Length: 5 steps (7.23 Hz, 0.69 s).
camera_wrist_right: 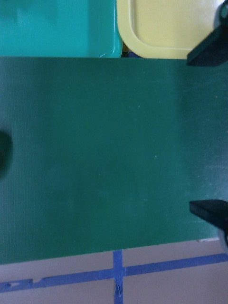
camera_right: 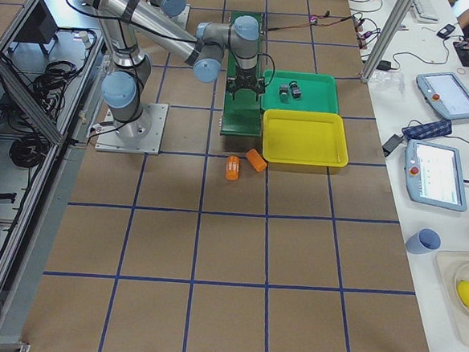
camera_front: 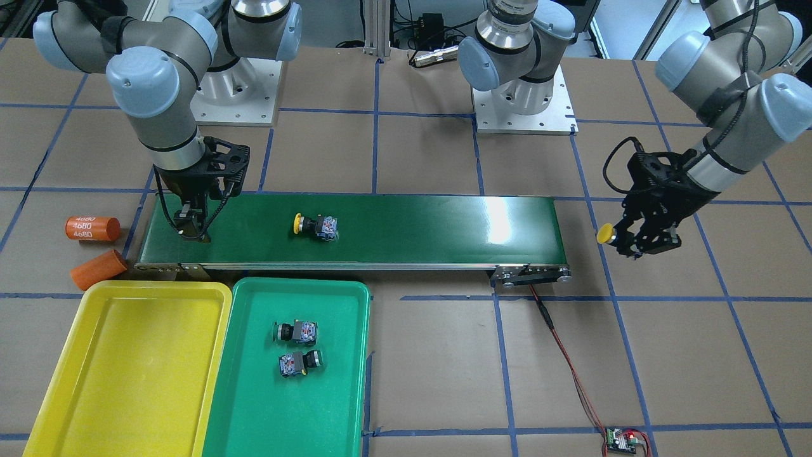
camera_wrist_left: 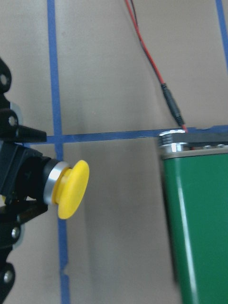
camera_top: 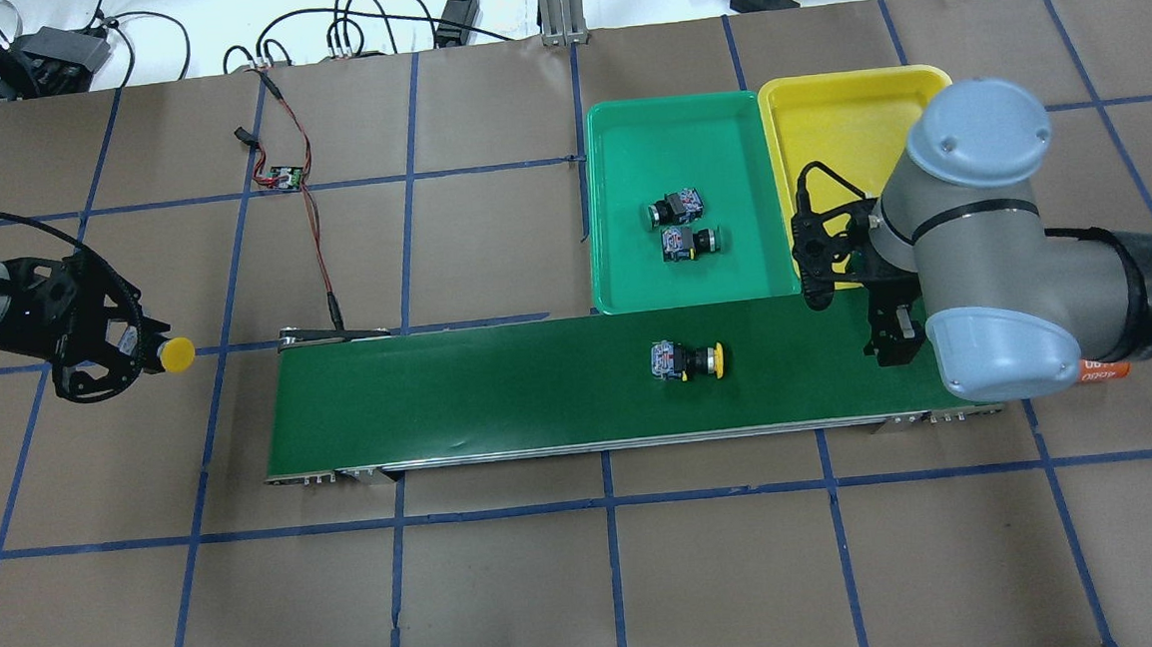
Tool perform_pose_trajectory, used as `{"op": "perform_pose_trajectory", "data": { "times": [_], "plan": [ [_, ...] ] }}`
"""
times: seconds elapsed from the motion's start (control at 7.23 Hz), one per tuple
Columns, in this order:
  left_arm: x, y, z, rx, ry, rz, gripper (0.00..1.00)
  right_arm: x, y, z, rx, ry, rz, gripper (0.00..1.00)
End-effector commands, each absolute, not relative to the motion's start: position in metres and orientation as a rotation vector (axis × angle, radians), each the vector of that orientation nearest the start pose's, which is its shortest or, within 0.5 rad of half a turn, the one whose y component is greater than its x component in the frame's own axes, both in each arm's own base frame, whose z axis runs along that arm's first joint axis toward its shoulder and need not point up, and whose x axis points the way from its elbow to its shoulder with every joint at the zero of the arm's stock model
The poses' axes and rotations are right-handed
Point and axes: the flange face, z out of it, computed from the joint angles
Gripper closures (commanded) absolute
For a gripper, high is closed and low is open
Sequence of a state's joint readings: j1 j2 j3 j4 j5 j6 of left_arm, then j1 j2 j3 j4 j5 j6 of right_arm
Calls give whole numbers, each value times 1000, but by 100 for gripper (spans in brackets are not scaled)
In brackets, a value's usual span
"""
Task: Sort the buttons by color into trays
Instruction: 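Place yellow button on belt with left gripper while right returns to belt end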
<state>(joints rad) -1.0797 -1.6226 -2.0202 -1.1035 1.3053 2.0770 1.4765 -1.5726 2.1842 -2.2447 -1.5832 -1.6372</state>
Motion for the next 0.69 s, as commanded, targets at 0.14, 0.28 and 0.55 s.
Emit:
{"op": "perform_pose_trajectory", "data": {
  "times": [0.14,0.28,0.55],
  "plan": [
    [-42,-458,280,-2099,-2180,330,87,90,-423,253,-2217,2258,-40,0],
    [-49,-446,265,-2128,-2197,242,86,91,-420,250,-2224,2241,-34,0],
    [-64,-436,269,-2170,-2206,193,85,92,-417,244,-2235,2249,-51,0]
  ]
}}
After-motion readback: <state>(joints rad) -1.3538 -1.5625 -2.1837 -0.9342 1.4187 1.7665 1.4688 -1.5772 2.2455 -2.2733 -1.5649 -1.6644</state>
